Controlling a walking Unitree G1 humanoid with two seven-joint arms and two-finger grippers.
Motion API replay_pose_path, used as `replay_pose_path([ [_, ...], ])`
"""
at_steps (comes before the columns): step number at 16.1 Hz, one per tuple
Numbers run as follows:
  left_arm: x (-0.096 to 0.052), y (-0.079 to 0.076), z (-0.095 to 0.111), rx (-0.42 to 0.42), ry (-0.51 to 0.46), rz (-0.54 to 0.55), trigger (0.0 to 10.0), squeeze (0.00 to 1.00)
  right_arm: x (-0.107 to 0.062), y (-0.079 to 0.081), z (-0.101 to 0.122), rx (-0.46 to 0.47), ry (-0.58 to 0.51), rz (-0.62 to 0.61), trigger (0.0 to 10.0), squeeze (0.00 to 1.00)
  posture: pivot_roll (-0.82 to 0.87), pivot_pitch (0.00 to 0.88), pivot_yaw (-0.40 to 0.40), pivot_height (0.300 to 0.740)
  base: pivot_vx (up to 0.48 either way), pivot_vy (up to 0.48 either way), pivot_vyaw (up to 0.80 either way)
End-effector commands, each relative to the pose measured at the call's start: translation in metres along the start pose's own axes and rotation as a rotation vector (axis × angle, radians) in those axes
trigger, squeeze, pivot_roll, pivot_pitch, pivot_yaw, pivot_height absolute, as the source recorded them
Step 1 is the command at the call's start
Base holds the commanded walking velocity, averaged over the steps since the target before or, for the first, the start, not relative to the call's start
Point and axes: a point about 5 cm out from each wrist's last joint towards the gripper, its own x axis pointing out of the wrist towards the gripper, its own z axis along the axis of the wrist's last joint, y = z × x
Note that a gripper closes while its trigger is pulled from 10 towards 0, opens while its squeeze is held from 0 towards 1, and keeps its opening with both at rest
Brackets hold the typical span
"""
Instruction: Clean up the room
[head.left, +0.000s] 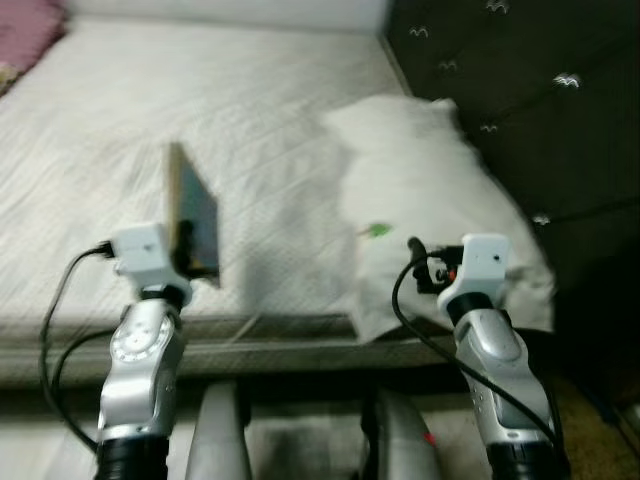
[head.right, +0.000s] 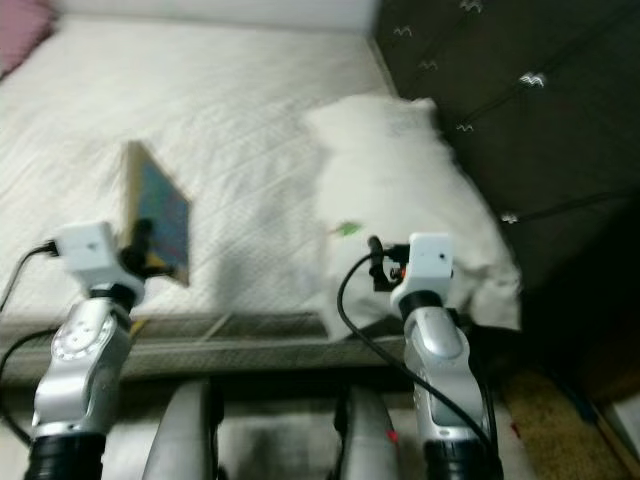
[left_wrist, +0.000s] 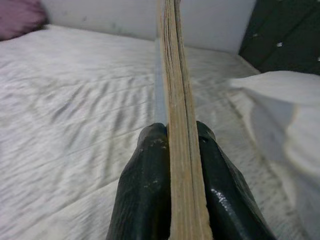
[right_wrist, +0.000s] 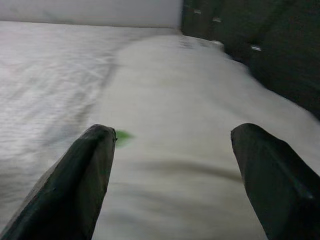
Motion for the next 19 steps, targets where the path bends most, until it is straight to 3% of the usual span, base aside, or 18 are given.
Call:
replay_pose_path([
  [1, 0.004, -0.017, 0.002, -0.020, -0.017, -0.051, 10.0, 0.00, -0.003, -0.009, -0.003, -0.005, 0.016, -0.028, 10.0, 0.00, -0.03, 0.000, -0.045, 0.582, 0.000, 0.000, 0.00],
  [4, 0.015, -0.020, 0.001, -0.060, -0.016, -0.055, 10.0, 0.00, -0.004, -0.010, 0.000, -0.012, 0.007, -0.020, 10.0, 0.00, -0.04, 0.000, -0.047, 0.582, 0.000, 0.000, 0.00],
  [7, 0.026, -0.029, -0.001, -0.162, 0.013, -0.057, 10.0, 0.00, -0.010, -0.010, 0.002, -0.015, 0.001, 0.004, 10.0, 0.00, -0.06, 0.000, -0.048, 0.577, 0.000, 0.000, 0.00],
  [11, 0.039, -0.039, -0.017, -0.280, 0.093, -0.095, 10.0, 0.00, -0.014, -0.014, 0.005, -0.045, 0.002, 0.010, 10.0, 0.00, -0.11, 0.000, -0.062, 0.527, 0.000, 0.000, 0.00],
  [14, 0.052, -0.050, -0.027, -0.435, 0.166, -0.116, 10.0, 0.00, -0.021, -0.024, 0.007, -0.085, 0.013, 0.022, 10.0, 0.00, -0.13, 0.000, -0.083, 0.517, 0.000, 0.000, 0.00],
  [19, 0.063, -0.072, -0.039, -0.606, 0.249, -0.209, 10.0, 0.00, -0.034, -0.031, 0.014, -0.142, 0.015, 0.044, 10.0, 0.00, -0.18, 0.000, -0.096, 0.517, 0.000, 0.000, 0.00],
])
